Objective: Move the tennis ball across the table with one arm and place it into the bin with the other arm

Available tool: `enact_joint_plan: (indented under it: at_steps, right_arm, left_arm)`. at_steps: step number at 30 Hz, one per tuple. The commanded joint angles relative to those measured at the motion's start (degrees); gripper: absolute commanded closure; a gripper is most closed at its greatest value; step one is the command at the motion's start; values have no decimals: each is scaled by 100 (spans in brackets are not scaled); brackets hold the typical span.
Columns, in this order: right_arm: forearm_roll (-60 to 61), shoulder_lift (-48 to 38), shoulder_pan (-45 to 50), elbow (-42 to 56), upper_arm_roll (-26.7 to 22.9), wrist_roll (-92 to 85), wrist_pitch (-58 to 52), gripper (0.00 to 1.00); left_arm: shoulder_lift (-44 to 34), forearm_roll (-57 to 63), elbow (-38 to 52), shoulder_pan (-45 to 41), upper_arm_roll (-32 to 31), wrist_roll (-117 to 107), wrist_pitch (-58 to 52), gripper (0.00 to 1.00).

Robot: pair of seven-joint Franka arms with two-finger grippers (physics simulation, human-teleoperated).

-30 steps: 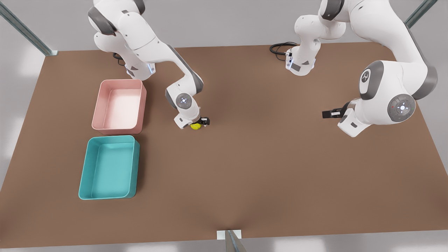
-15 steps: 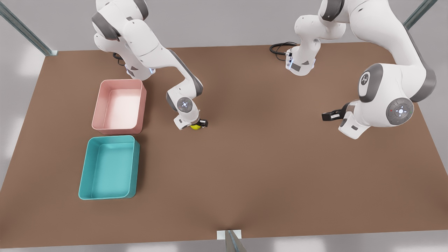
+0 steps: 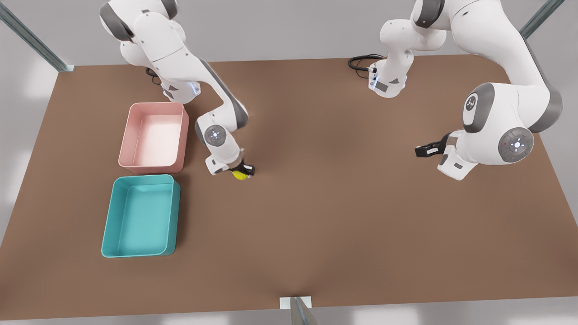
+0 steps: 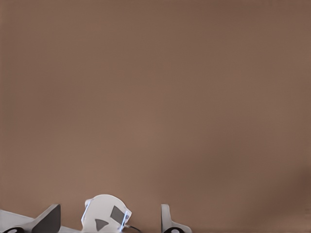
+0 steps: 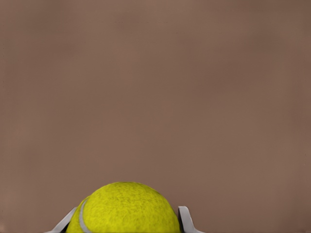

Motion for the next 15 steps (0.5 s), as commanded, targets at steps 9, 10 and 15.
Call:
enact_joint_plan:
  at_steps: [9, 10, 15]
  right_arm:
    - [-1892, 611, -3020, 1461, -51, -3698, -1332, 30]
    - [-1857, 761, -3037, 1557, -51, -3690, -1288, 30]
    - [-1805, 902, -3090, 1575, -43, -3584, -1314, 0]
  left_arm:
    - [19, 2, 2, -2, 0, -220, -25, 0]
    - [19, 2, 2, -2, 0, -220, -25, 0]
    - [19, 2, 2, -2, 0, -220, -25, 0]
